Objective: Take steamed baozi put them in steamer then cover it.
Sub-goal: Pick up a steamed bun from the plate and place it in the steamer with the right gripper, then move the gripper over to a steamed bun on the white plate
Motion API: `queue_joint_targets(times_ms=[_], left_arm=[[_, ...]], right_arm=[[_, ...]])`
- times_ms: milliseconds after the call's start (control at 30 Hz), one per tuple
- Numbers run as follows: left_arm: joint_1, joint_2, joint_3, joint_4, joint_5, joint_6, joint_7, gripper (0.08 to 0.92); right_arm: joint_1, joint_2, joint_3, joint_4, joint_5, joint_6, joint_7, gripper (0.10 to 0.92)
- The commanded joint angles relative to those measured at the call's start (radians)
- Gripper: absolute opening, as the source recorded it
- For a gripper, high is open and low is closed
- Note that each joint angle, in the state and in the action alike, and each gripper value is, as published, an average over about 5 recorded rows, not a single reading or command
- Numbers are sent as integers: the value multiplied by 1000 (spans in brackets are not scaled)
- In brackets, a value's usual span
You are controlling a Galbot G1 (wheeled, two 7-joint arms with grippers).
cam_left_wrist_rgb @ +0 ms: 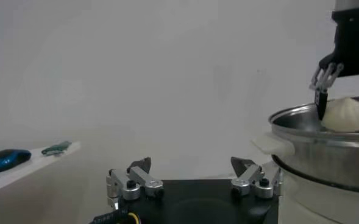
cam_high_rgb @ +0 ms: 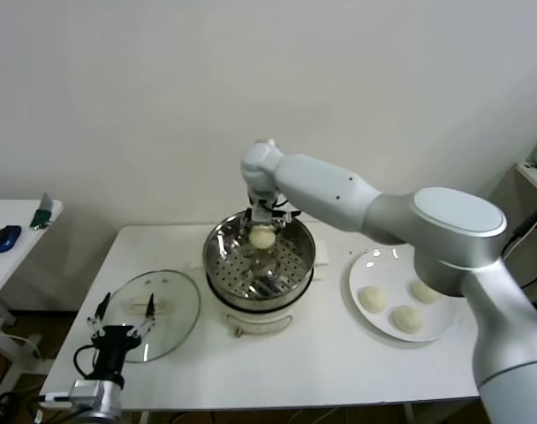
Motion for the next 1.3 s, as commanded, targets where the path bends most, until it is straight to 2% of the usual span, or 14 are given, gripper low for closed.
queue_joint_targets(times_ms=[33,267,433,533,700,833,967,1067,1200,1300], left_arm=[[0,1,1,2,-1,1,0,823],[4,1,1,3,0,1,-6,823],[5,-2,3,4,-10,3,-30,823],[3,-3,4,6,-14,4,-39,823],[2,-2,1,6,-12,7,-41,823],[2,-2,2,2,-9,8,-40,823],[4,-7,3,-9,-9,8,-38,823],[7,-7,2,-18,-10,9,-35,823],[9,-5,2,-28,-13,13,-32,823],[5,-8,5,-26,-14,16,-32,823]], right_arm=[[-52,24,22,-29,-91,22,9,735],[-49,12,30,-11,-83,19,4,812],[-17,-30,38,48,-43,10,-14,822],[25,-79,43,113,30,-13,-29,823],[131,-183,1,227,239,-101,-21,823],[235,-293,-105,266,468,-209,41,823],[344,-433,-276,315,756,-436,157,823],[407,-543,-367,382,954,-655,172,823],[430,-665,-419,459,1109,-856,147,823],[402,-737,-425,494,1124,-909,122,823]])
